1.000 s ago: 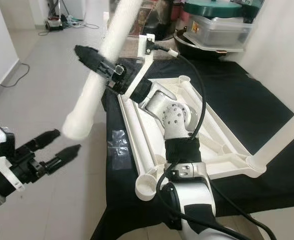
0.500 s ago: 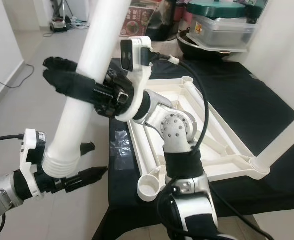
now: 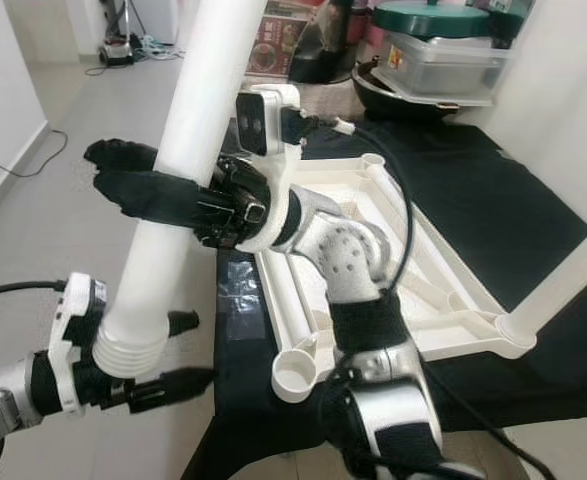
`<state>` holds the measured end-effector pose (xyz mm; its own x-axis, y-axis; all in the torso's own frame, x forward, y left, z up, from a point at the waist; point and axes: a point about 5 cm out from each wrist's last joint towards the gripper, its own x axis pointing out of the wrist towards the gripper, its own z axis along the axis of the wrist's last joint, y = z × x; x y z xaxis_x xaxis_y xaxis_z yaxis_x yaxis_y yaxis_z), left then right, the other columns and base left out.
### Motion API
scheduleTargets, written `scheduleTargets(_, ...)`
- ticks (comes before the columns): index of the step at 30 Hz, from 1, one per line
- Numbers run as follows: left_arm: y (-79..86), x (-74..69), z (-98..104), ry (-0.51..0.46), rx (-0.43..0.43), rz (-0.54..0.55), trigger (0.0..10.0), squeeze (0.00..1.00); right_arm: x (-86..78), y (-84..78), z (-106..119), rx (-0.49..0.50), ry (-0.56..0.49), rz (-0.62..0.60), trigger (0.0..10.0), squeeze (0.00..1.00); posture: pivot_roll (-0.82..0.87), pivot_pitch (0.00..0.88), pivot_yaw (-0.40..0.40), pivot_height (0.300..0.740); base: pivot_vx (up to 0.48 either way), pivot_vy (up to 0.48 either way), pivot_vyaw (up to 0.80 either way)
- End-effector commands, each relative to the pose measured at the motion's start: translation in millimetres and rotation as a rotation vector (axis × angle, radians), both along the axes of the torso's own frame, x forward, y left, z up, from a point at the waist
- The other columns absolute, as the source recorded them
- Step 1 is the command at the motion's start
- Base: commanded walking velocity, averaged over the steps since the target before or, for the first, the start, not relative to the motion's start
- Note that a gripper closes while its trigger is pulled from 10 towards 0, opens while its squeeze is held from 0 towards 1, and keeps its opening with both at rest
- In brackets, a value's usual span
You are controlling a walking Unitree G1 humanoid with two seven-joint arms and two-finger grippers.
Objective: Building children table
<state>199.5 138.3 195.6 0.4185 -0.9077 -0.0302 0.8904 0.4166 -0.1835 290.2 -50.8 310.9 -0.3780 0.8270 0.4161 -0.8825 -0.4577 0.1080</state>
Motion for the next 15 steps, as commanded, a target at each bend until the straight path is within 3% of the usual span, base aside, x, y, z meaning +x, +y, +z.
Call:
scheduleTargets(1,-4.6,-6.5,15,-0.086,-0.014,-0.053,10.0,0.00,3.5,-1.7,-11,-0.077,0.017,-0.023,0.0,0.00,0.14,0.000,-0.083,0.740,0.000,0.000,0.00)
scheduleTargets(9,-4.1,-8.8,15,-0.076,-0.009,-0.077,10.0,0.00,-2.2,-14.6,-21,-0.133,0.005,0.004,0.0,0.00,0.13,0.000,-0.065,0.740,0.000,0.000,0.00)
scheduleTargets(15,-3.3,-11.0,13,-0.071,0.017,-0.096,10.0,0.00,6.7,-20.7,-18,-0.139,-0.009,-0.011,0.0,0.00,0.13,0.000,-0.062,0.740,0.000,0.000,0.00)
